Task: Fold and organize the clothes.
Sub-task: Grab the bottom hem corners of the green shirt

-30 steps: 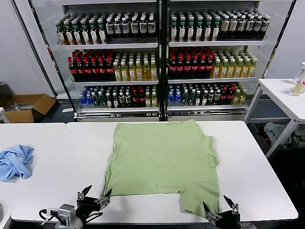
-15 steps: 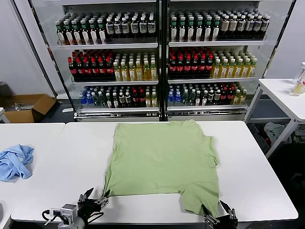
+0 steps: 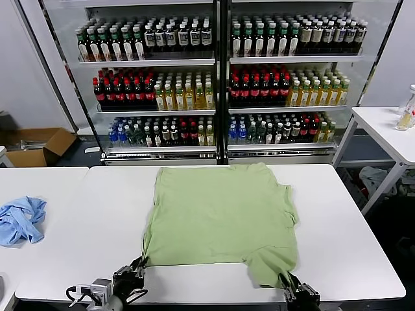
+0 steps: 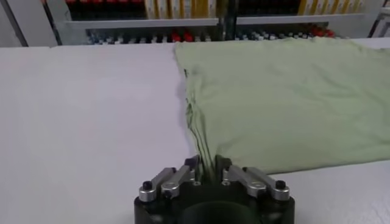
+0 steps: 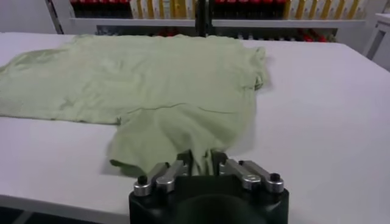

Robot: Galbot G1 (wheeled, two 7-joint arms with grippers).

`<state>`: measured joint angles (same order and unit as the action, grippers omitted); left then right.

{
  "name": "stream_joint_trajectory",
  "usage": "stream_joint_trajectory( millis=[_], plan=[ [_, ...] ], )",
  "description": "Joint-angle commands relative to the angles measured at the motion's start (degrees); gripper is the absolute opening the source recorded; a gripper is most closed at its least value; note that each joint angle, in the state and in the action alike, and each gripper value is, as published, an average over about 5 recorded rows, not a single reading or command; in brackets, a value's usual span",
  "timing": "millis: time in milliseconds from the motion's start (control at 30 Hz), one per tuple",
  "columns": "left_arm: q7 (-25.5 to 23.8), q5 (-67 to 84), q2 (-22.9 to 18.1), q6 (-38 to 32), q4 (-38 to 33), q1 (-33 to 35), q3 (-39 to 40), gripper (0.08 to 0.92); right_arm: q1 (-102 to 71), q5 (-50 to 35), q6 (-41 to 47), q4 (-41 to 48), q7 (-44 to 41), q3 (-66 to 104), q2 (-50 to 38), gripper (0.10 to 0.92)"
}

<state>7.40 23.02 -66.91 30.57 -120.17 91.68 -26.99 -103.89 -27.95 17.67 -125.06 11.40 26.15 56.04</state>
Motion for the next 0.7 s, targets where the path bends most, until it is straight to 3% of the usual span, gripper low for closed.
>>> stream_joint_trajectory(
  millis=[33, 500, 700],
  plan=[
    [-0.40, -0.45, 0.14, 0.04, 0.17, -0.12, 0.38, 0.111, 0.17, -0.60, 0.13, -0.32, -0.15, 0.11, -0.03, 0.109],
    [-0.15, 0.46, 5.27, 0.72, -15.27, 12.66, -3.76, 0.081, -10.23, -2.25, 7.13, -12.16, -5.51, 9.46, -5.14, 0.108],
    [0.17, 0.79, 6.70, 0.97, -16.41, 13.81, -5.68, 0.081, -11.93, -2.82, 8.31, -14.44, -6.43, 11.62, -5.13, 0.108]
  ],
)
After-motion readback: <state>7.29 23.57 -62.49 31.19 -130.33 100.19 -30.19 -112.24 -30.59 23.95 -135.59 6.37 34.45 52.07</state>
